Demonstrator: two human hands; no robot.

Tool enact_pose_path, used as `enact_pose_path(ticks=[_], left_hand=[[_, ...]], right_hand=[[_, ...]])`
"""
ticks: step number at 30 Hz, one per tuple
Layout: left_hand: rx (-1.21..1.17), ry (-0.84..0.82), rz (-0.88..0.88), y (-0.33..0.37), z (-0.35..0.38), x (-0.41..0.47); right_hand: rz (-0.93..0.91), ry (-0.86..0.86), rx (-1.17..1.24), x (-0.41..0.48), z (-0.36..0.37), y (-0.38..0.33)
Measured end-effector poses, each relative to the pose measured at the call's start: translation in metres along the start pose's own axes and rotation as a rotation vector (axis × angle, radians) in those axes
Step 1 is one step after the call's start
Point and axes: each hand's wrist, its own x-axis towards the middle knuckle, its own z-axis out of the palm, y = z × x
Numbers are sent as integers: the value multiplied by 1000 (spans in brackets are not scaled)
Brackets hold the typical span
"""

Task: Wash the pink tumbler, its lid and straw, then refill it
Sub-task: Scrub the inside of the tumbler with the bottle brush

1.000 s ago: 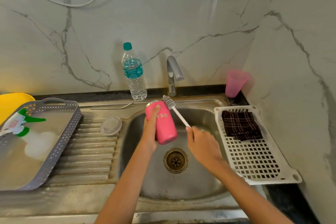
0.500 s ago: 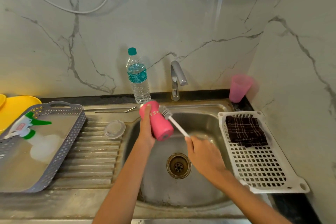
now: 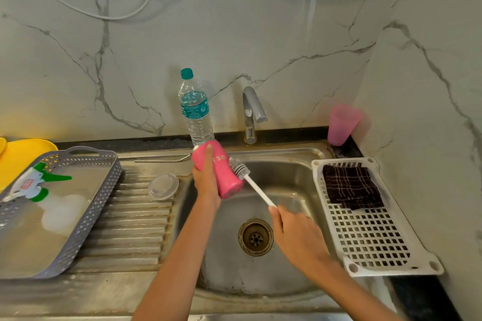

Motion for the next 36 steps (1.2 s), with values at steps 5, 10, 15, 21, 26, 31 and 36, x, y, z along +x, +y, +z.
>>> enact_pose_path(ticks=[5, 10, 15, 21, 26, 31, 36], left_hand=[[136, -152, 13, -20, 10, -23], [-63, -3, -40, 7, 9, -4], [57, -115, -54, 0, 8, -15], [134, -120, -57, 1, 13, -11], [100, -23, -11, 18, 8, 10], [192, -120, -43, -14, 18, -10], [72, 0, -104, 8, 8, 13]], right_hand=[[101, 46, 59, 39, -6, -3], [25, 17, 61, 21, 5, -3], [53, 34, 89, 15, -2, -1], [56, 59, 11, 31, -6, -2], [10, 32, -20, 7, -1, 1], [63, 90, -16, 45, -6, -5], [-18, 51, -80, 13, 4, -3]])
